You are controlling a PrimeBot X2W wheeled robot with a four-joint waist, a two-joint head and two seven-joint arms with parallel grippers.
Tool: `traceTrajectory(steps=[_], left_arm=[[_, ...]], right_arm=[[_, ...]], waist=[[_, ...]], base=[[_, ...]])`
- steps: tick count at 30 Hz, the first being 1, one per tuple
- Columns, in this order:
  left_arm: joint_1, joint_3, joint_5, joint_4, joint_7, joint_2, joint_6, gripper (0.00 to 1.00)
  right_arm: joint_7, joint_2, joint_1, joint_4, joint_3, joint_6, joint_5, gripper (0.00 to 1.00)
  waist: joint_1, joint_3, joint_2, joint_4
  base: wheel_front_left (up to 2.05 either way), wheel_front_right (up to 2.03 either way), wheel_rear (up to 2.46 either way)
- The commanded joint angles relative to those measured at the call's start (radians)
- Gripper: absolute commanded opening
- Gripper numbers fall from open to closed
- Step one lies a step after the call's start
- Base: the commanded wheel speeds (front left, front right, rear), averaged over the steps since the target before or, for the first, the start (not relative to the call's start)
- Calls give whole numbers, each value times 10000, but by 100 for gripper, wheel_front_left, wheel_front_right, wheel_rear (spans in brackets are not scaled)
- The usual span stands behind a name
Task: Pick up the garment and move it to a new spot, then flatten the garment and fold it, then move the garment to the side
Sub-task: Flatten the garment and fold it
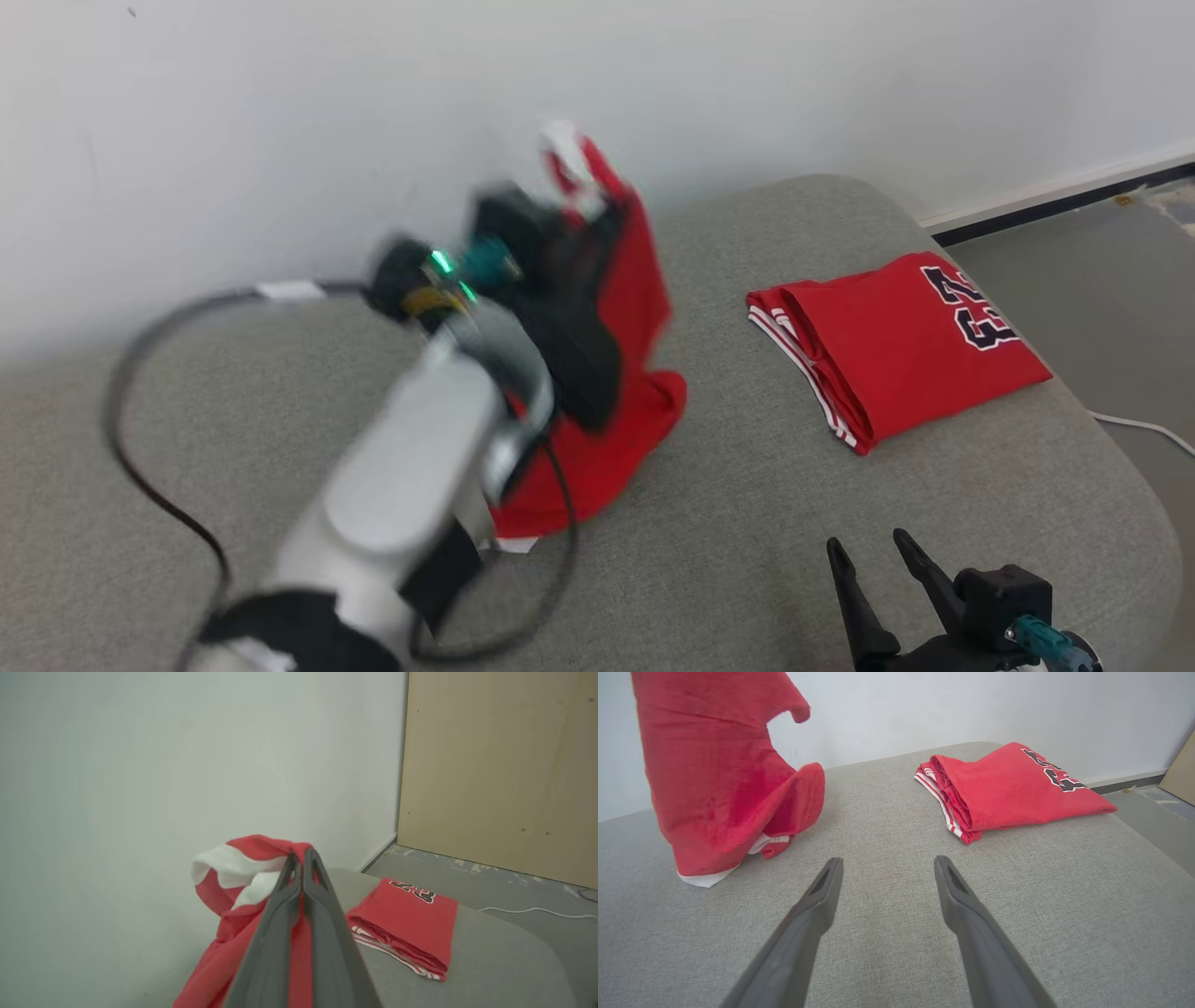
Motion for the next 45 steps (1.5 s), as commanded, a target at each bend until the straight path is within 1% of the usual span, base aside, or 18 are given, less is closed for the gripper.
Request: traceTrajectory(steps=[1, 5, 7, 8, 9, 10, 11, 13, 17, 19, 21, 24, 27, 34, 37, 41, 45], left_arm=[[639, -548, -329, -115, 183, 2, 47, 0], [1998, -2527, -1140, -552, 785, -6, 174, 0], [2656, -3339, -1672, -720, 1052, 1, 266, 0], [2871, -3677, -1838, -836, 1113, -4, 281, 34], [3047, -3900, -2118, -914, 1182, 2, 384, 100], [3167, -4081, -2346, -985, 1245, 2, 471, 100], [3167, -4081, -2346, -985, 1245, 2, 471, 100], [3160, -4308, -2649, -1027, 1294, -2, 661, 100], [2606, -4145, -3029, -829, 1305, -1, 1247, 100], [2273, -4004, -3083, -792, 1213, -15, 1473, 100], [1956, -3979, -3045, -731, 1209, -10, 1571, 100], [1489, -4125, -2947, -520, 1389, -8, 1603, 100], [1138, -4393, -3096, -330, 1752, -9, 1573, 100], [207, -5240, -3186, 359, 2339, -2, 1836, 100], [-59, -5505, -3428, 695, 2561, -4, 1802, 100], [-381, -5825, -3585, 1197, 2886, 2, 1871, 100], [-572, -6054, -3608, 1832, 3301, 5, 2140, 100]], right_arm=[[-48, 33, 24, 4, -30, -18, -47, 100], [-50, 68, 38, 4, -93, -18, -46, 100], [-48, 82, 11, 22, -75, -18, -33, 100], [-57, 89, -17, 35, -60, -18, -24, 100], [-64, 98, -41, 49, -51, -18, -11, 100], [-77, 104, -65, 57, -51, -18, 0, 100], [-77, 104, -65, 57, -51, -18, 0, 100], [-95, 114, -91, 76, -66, -18, 12, 100], [-96, 135, -111, 135, -8, -18, -7, 100], [-111, 136, -128, 152, -7, -18, -16, 100], [-115, 151, -135, 175, 22, -18, -19, 100], [-123, 163, -156, 215, 121, -18, -8, 100], [-140, 162, -203, 231, 164, -18, -6, 100], [-184, 184, -363, 336, 409, -18, 11, 100], [-197, 197, -413, 422, 564, -18, 50, 100], [-294, 207, -535, 552, 737, -18, 96, 100], [-415, 213, -691, 704, 894, -18, 168, 100]], waist=[[0, 38, 0, 32], [0, 135, 0, 188], [0, 163, 0, 276], [0, 175, 0, 322], [0, 182, 0, 373], [0, 197, 0, 437], [0, 197, 0, 437], [0, 203, 0, 567], [0, 167, 0, 718], [0, 151, 0, 751], [0, 134, 0, 748], [0, 130, 0, 591], [0, 170, 0, 316], [0, 368, 0, -586], [0, 479, 0, -1014], [0, 699, 0, -1511], [0, 917, 0, -1906]], base=[[0, 0, 0], [0, 0, 0], [0, 0, 0], [0, 0, 0], [0, 0, 0], [0, 0, 0], [0, 0, 0], [0, 0, 0], [0, 0, 0], [0, 0, 0], [0, 0, 0], [0, 0, 0], [0, 0, 0], [0, 0, 0], [0, 0, 0], [0, 0, 0], [0, 0, 0]])
